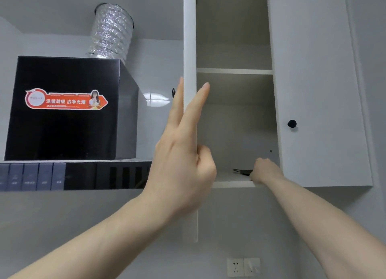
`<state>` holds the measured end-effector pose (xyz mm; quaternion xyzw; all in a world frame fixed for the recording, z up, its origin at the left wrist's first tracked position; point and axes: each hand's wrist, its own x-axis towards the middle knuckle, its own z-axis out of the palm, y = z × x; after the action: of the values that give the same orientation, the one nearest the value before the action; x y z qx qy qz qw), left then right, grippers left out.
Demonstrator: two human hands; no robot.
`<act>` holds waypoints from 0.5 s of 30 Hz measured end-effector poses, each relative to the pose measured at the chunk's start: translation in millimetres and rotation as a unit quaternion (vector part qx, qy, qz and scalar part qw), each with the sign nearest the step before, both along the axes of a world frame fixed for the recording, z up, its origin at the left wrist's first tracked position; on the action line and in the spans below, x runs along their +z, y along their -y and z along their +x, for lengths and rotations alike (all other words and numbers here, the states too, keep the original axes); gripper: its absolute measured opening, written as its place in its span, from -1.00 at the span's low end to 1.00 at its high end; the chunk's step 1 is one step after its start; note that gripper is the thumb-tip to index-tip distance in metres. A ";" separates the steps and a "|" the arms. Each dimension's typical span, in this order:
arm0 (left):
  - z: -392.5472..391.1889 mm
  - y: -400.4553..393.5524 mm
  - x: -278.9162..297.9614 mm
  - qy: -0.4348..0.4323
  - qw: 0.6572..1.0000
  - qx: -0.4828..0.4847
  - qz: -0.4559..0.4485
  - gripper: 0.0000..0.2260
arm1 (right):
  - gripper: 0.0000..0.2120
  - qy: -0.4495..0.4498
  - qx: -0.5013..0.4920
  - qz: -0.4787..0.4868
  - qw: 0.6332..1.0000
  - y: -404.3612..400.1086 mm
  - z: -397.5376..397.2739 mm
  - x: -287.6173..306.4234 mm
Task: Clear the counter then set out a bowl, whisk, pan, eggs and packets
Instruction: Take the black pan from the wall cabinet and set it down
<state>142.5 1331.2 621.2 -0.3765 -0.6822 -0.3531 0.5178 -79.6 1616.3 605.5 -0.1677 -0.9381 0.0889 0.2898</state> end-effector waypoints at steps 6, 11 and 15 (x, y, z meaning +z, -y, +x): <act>-2.0 3.8 -0.1 -0.023 1.000 0.011 0.008 -0.21 | -0.65 0.076 -0.069 0.133 0.986 -0.5 -11.7 13.9; -6.7 11.3 0.2 -0.036 0.999 0.027 0.004 -0.22 | -0.62 0.105 -0.068 0.124 0.984 -2.5 -21.9 15.2; -5.2 11.9 0.1 -0.029 0.999 0.031 0.000 -0.22 | -0.63 0.096 -0.046 0.071 0.992 -7.9 -25.4 11.5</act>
<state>137.3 1319.3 621.3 -0.3654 -0.6782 -0.3260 0.5480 -105.0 1624.2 617.0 -0.1978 -0.9568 -0.0077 0.2131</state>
